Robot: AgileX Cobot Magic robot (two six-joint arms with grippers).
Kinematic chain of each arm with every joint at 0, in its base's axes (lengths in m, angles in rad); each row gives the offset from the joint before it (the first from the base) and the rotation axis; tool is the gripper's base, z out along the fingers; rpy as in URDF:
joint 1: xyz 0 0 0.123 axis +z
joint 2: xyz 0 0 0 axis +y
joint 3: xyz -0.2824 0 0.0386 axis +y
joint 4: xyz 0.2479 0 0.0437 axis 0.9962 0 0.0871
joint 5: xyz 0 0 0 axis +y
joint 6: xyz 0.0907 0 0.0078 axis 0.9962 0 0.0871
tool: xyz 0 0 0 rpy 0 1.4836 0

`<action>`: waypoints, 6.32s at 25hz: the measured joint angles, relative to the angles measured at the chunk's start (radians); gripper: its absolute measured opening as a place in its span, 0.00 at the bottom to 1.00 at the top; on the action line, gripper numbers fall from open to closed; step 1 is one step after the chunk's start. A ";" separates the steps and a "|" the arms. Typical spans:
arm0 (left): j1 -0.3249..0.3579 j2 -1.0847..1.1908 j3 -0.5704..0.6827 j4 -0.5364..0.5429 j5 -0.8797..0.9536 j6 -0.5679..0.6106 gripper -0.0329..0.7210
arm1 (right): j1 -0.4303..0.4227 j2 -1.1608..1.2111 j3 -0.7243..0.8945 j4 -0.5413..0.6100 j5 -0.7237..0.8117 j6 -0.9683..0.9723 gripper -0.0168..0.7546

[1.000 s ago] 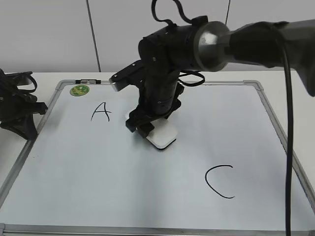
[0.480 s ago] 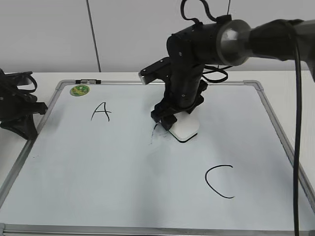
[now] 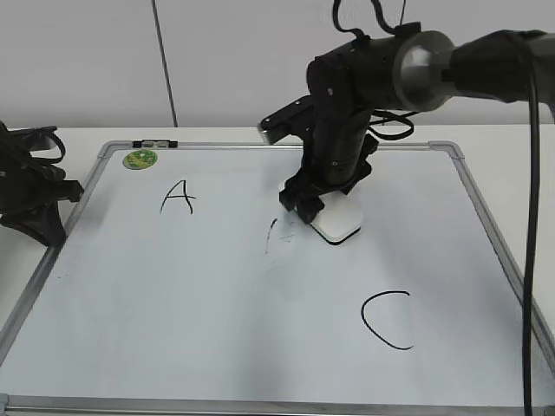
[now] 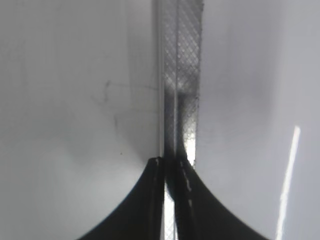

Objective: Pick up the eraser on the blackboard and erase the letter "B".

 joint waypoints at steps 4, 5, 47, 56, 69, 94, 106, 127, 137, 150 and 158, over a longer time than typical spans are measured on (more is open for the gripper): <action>0.000 0.000 0.000 0.000 0.000 0.000 0.06 | 0.063 0.001 0.000 0.018 0.005 0.000 0.73; 0.000 0.000 0.000 0.000 0.000 0.000 0.06 | 0.083 0.001 0.000 0.027 0.005 0.000 0.73; 0.000 0.000 0.000 0.000 -0.006 0.000 0.06 | -0.046 -0.111 -0.005 -0.020 0.068 0.002 0.73; 0.000 0.000 0.000 0.000 -0.004 0.000 0.06 | -0.008 -0.053 -0.005 0.016 0.068 -0.036 0.73; 0.000 0.000 0.000 0.000 -0.004 0.000 0.06 | 0.104 0.008 -0.010 0.003 0.067 -0.042 0.73; 0.000 0.000 0.000 0.000 -0.006 0.000 0.06 | 0.030 0.013 -0.015 -0.095 0.073 -0.005 0.73; 0.000 0.000 0.000 0.000 -0.006 0.000 0.06 | 0.010 -0.060 -0.040 -0.109 0.129 0.030 0.73; 0.000 0.000 0.000 0.000 -0.008 0.000 0.06 | -0.203 -0.464 0.423 0.038 -0.012 0.125 0.73; 0.000 0.000 0.000 0.000 -0.008 0.000 0.06 | -0.402 -0.499 0.599 0.112 -0.141 0.131 0.73; 0.000 0.000 0.000 0.000 -0.008 0.000 0.06 | -0.463 -0.484 0.636 0.178 -0.244 0.099 0.73; 0.000 0.000 0.000 0.000 -0.008 0.000 0.06 | -0.463 -0.405 0.636 0.197 -0.270 0.077 0.73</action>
